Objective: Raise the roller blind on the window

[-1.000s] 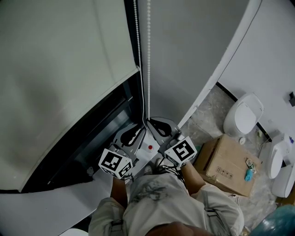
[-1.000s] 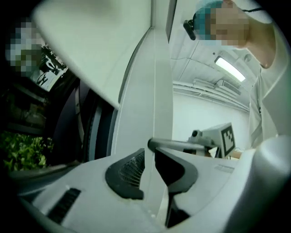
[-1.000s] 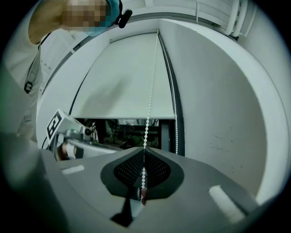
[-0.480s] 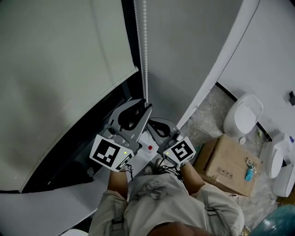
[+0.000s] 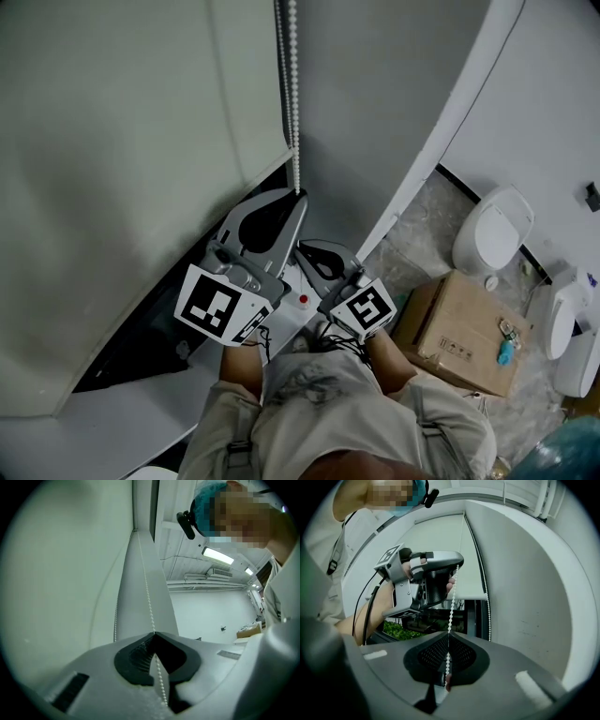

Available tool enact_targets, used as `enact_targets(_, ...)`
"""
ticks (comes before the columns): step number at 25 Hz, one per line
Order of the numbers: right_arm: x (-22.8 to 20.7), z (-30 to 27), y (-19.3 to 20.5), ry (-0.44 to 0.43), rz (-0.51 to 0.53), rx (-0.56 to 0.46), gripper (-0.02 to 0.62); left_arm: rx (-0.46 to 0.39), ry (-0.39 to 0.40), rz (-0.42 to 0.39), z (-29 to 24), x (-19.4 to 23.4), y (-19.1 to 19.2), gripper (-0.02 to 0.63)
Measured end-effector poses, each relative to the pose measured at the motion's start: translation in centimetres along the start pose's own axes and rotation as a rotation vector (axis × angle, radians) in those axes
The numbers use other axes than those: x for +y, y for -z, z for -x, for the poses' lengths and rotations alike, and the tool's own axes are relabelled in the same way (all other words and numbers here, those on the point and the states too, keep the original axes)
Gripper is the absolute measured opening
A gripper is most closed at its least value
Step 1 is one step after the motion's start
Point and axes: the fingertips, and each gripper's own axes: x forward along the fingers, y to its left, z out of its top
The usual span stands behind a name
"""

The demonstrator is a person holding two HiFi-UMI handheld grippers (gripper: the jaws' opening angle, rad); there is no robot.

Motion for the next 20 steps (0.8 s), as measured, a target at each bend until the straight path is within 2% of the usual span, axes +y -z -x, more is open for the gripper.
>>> enact_targets(5,-0.2,-0.1,1.7,-0.004,0.027,0.04,0.011,0.035,-0.029,-0.009,0.2,0.1,1.8,0.011)
enact_targets(9,-0.4,-0.1,4.1,0.008,-0.035,0.107,0.011,0.086,-0.032,0.02,0.2,0.5,3.9,0.011)
enact_targets(20,0.9,0.6,10.6,0.002,-0.092,0.226,0.011,0.169,-0.064,0.107,2.2,0.2,10.3,0.011)
